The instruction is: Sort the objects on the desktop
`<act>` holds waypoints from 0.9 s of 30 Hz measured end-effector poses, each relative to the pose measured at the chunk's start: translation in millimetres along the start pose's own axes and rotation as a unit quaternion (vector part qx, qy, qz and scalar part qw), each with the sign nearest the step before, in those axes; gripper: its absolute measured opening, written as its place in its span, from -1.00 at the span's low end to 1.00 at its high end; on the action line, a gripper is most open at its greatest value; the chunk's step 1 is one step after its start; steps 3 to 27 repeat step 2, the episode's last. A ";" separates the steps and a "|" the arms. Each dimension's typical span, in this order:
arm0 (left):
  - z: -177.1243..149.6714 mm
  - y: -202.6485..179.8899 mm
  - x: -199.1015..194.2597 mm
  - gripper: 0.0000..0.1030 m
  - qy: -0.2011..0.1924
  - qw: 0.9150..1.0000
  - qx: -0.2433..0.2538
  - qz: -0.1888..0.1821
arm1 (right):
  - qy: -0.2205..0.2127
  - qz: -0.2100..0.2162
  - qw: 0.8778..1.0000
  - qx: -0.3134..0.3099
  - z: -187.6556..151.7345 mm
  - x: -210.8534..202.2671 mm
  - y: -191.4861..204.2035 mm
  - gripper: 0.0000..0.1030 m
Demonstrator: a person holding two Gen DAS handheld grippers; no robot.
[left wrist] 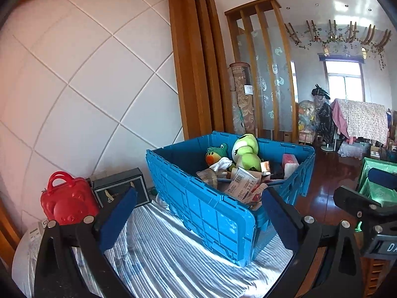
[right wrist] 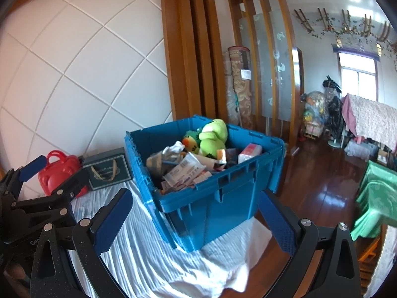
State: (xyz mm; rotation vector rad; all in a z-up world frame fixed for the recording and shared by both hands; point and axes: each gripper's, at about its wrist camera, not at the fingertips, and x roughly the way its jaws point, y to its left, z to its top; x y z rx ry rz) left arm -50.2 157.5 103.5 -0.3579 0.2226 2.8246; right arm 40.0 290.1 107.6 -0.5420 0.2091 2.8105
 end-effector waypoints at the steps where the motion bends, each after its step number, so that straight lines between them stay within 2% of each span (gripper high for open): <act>1: 0.0 -0.3 0.6 0.99 -0.001 1.000 0.000 0.005 | 0.001 0.000 1.000 0.001 -0.2 0.7 -0.7 0.99; 27: -0.3 -0.1 0.0 0.99 -0.004 1.000 -0.001 0.007 | 0.001 0.001 1.000 0.003 0.0 1.4 -2.2 0.99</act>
